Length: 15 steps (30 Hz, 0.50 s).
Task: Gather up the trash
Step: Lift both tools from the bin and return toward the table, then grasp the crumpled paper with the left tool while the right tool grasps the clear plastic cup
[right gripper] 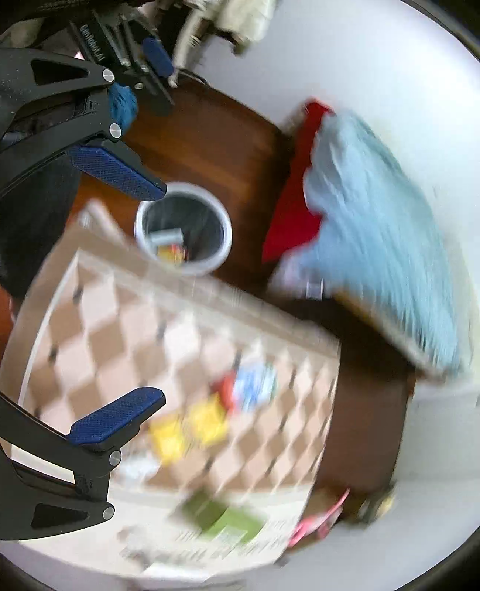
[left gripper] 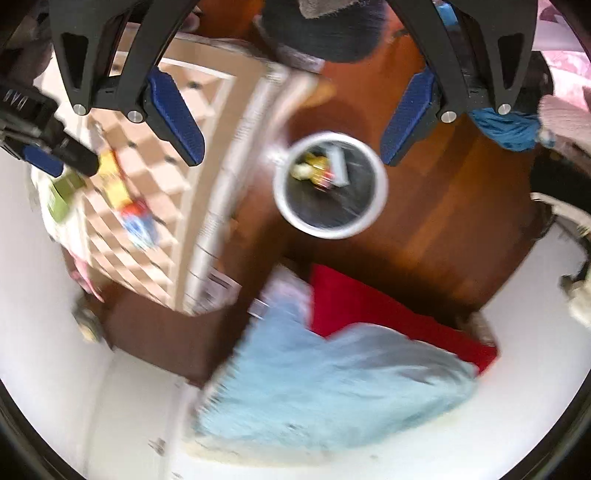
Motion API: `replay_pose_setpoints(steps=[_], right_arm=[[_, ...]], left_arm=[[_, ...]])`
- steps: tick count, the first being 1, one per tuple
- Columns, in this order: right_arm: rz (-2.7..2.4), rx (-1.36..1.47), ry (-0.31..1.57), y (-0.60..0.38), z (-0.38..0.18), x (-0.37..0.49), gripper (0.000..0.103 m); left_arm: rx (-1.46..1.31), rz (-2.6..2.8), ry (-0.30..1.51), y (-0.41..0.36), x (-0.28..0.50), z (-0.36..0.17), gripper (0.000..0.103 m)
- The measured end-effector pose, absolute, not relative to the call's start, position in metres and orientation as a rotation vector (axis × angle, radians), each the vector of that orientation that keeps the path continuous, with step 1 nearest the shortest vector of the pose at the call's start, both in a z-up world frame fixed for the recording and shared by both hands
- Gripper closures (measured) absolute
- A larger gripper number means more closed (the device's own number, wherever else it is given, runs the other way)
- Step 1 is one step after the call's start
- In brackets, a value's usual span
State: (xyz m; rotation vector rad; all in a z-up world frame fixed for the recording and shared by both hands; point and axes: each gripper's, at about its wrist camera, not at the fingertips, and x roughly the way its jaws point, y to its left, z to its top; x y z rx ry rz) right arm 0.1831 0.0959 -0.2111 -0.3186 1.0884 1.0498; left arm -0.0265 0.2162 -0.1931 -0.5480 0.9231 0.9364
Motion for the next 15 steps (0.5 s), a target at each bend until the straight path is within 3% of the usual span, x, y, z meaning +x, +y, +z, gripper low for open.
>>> replay_pose_setpoints(steps=[3, 6, 8, 15], right_arm=[[0.905, -0.294, 1.120, 0.051, -0.232, 0.236, 0.006], [0.747, -0.254, 1.162, 0.001, -0.258, 0.293, 0.017], [0.666, -0.212, 1.196, -0.031, -0.275, 0.326, 0.033], [0.557, -0.100, 1.271, -0.090, -0.325, 0.390, 0.036]], left_arm=[[-0.557, 0.858, 0.985, 0.192, 0.027, -0.222, 0.006], [-0.593, 0.753, 1.047, 0.166, 0.088, -0.249, 0.006], [-0.623, 0.695, 1.079, 0.150, 0.119, -0.262, 0.007], [-0.639, 0.500, 1.198, 0.095, 0.222, -0.311, 0.009]])
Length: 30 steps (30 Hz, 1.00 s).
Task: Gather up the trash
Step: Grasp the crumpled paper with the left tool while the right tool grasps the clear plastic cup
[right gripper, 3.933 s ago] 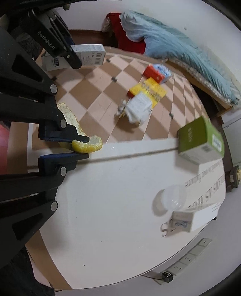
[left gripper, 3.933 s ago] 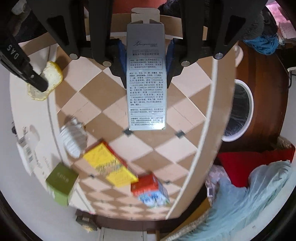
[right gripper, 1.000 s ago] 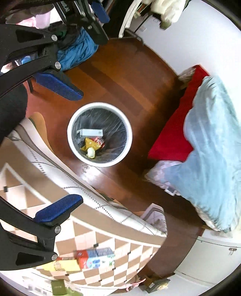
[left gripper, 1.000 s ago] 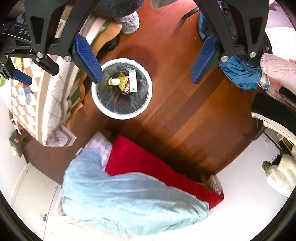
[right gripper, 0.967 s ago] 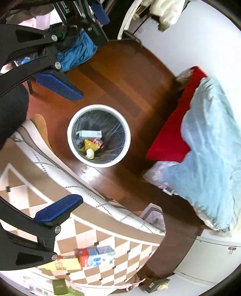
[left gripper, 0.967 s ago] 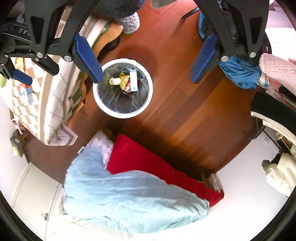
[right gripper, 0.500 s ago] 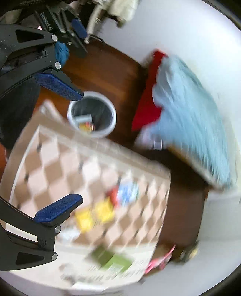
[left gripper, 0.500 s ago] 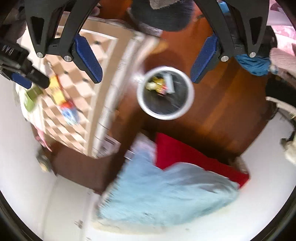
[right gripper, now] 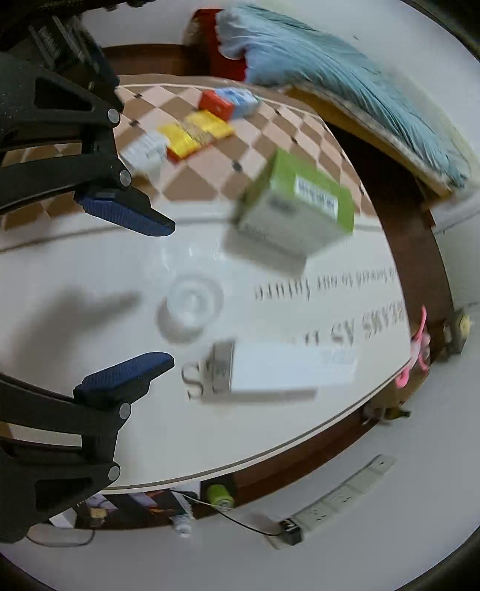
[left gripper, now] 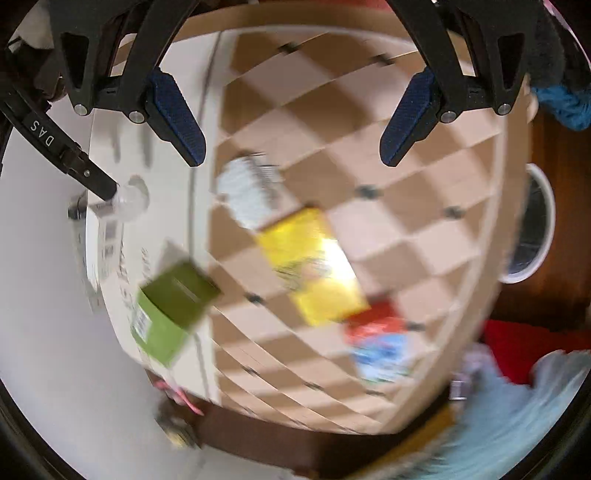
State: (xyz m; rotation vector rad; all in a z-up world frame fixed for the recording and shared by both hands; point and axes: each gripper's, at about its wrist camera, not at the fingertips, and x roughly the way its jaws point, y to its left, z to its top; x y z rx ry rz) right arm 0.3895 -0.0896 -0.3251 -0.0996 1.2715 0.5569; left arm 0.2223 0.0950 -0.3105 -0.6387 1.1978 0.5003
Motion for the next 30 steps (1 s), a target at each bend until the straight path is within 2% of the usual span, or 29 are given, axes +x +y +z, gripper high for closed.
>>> replay_pose_setpoints(steps=[2, 4, 7, 9, 10, 13, 18, 20, 30], right_arm=[[0.549, -0.079, 1.281, -0.096, -0.337, 0.400, 0.036], [0.545, -0.074, 1.288, -0.096, -0.348, 0.407, 0.036], [0.561, -0.052, 1.293, -0.095, -0.360, 0.415, 0.036], [0.572, -0.049, 1.286, -0.093, -0.362, 0.416, 0.036], [0.585, -0.047, 1.284, -0.090, -0.364, 0.416, 0.036], [0.598, -0.060, 1.276, -0.082, -0.367, 0.416, 0.038], [0.619, -0.069, 1.274, -0.068, -0.370, 0.413, 0.052], [0.623, -0.083, 1.275, -0.064, -0.372, 0.411, 0.071], [0.679, -0.126, 1.239, -0.063, -0.356, 0.389, 0.075]], left_arm=[[-0.626, 0.492, 1.225, 0.087, 0.240, -0.322, 0.023], [-0.616, 0.502, 1.250, 0.084, 0.254, -0.334, 0.025], [-0.600, 0.527, 1.264, 0.085, 0.263, -0.343, 0.049], [-0.594, 0.538, 1.273, 0.086, 0.268, -0.349, 0.057], [-0.589, 0.543, 1.272, 0.086, 0.271, -0.351, 0.066], [-0.568, 0.551, 1.263, 0.084, 0.272, -0.350, 0.068], [-0.519, 0.573, 1.251, 0.080, 0.270, -0.349, 0.070], [-0.500, 0.584, 1.247, 0.078, 0.267, -0.347, 0.070], [-0.429, 0.594, 1.186, 0.069, 0.248, -0.320, 0.070]])
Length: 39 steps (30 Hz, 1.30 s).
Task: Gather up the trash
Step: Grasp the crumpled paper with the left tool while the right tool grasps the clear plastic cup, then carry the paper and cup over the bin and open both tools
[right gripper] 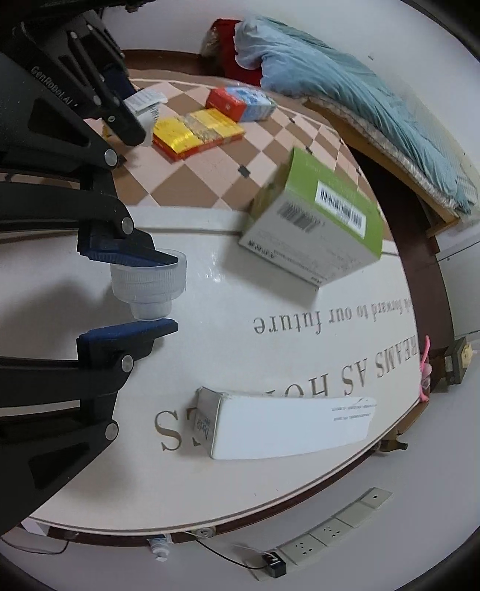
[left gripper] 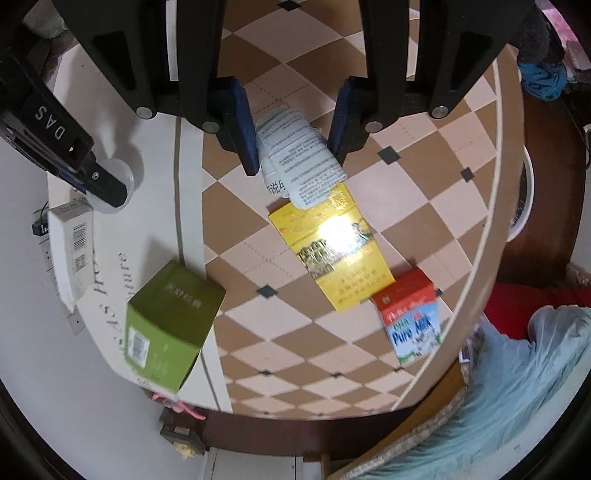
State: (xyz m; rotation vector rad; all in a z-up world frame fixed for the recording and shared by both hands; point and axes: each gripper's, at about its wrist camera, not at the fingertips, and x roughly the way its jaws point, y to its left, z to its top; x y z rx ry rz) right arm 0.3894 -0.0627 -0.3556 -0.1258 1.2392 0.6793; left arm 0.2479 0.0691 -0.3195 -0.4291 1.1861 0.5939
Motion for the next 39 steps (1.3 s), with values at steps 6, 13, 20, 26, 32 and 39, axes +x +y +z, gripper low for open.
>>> replay_pose_setpoints(steps=[6, 13, 20, 26, 32, 39], right_arm=[[0.731, -0.145, 1.175, -0.058, -0.317, 0.373, 0.075], [0.842, -0.171, 1.078, -0.026, -0.257, 0.344, 0.075], [0.986, -0.201, 1.011, 0.035, -0.215, 0.297, 0.075], [1.119, -0.241, 0.990, 0.110, -0.199, 0.244, 0.075], [1.229, -0.298, 1.014, 0.191, -0.209, 0.187, 0.075], [1.289, -0.396, 1.107, 0.269, -0.265, 0.129, 0.075]], left_arm=[[-0.390, 0.606, 1.089, 0.077, 0.229, -0.275, 0.070], [-0.391, 0.631, 0.969, 0.111, 0.199, -0.216, 0.070], [-0.370, 0.704, 0.878, 0.156, 0.146, -0.168, 0.070], [-0.360, 0.799, 0.831, 0.203, 0.090, -0.145, 0.070], [-0.379, 0.907, 0.820, 0.261, 0.033, -0.149, 0.070], [-0.477, 0.993, 0.878, 0.326, -0.020, -0.202, 0.070]])
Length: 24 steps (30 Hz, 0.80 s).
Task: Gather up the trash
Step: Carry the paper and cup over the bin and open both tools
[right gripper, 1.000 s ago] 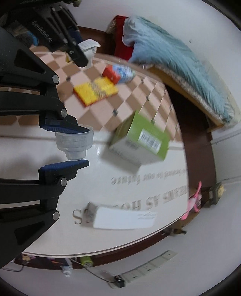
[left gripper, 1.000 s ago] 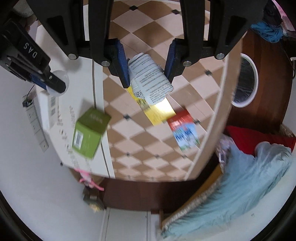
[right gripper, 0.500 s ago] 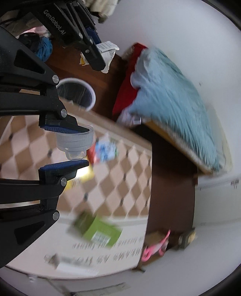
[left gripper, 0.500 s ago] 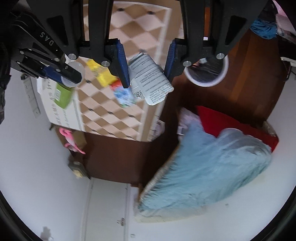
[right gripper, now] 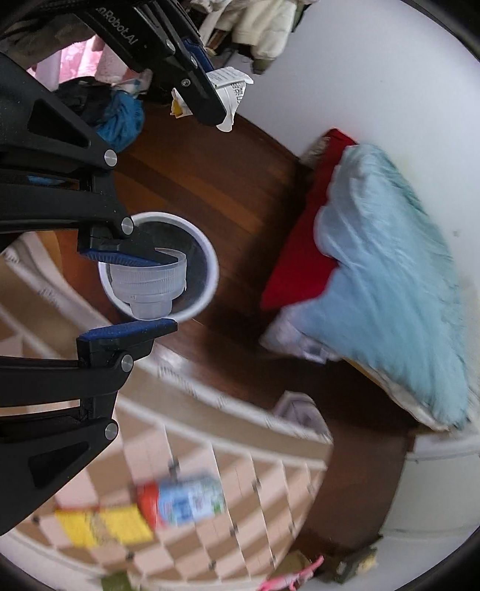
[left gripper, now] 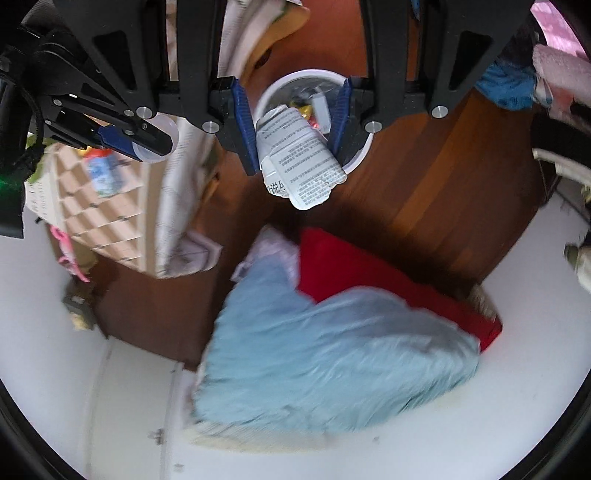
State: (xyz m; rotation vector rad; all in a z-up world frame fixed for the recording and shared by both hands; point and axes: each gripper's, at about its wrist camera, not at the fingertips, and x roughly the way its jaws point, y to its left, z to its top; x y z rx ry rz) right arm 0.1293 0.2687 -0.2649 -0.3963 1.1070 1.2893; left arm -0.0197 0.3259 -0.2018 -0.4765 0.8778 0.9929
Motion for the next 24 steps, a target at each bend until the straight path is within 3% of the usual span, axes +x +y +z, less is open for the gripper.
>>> replay_pose_setpoints(steps=[13, 21, 22, 23, 24], right_arm=[[1.224, -0.561, 1.362, 0.368, -0.405, 0.090, 0.075], [1.217, -0.587, 1.367, 0.396, -0.431, 0.083, 0.073], [1.212, -0.593, 1.370, 0.398, -0.429, 0.085, 0.064], [1.209, -0.600, 1.369, 0.399, -0.430, 0.085, 0.047], [1.201, -0.607, 1.362, 0.400, -0.430, 0.084, 0.039]], left_arm=[[-0.902, 0.872, 1.047, 0.440, -0.068, -0.353, 0.070], [-1.005, 0.892, 1.049, 0.457, -0.090, -0.374, 0.061], [-1.009, 0.901, 1.043, 0.458, -0.096, -0.372, 0.054], [-1.003, 0.918, 1.042, 0.459, -0.099, -0.371, 0.040], [-0.993, 0.940, 1.040, 0.458, -0.103, -0.370, 0.033]])
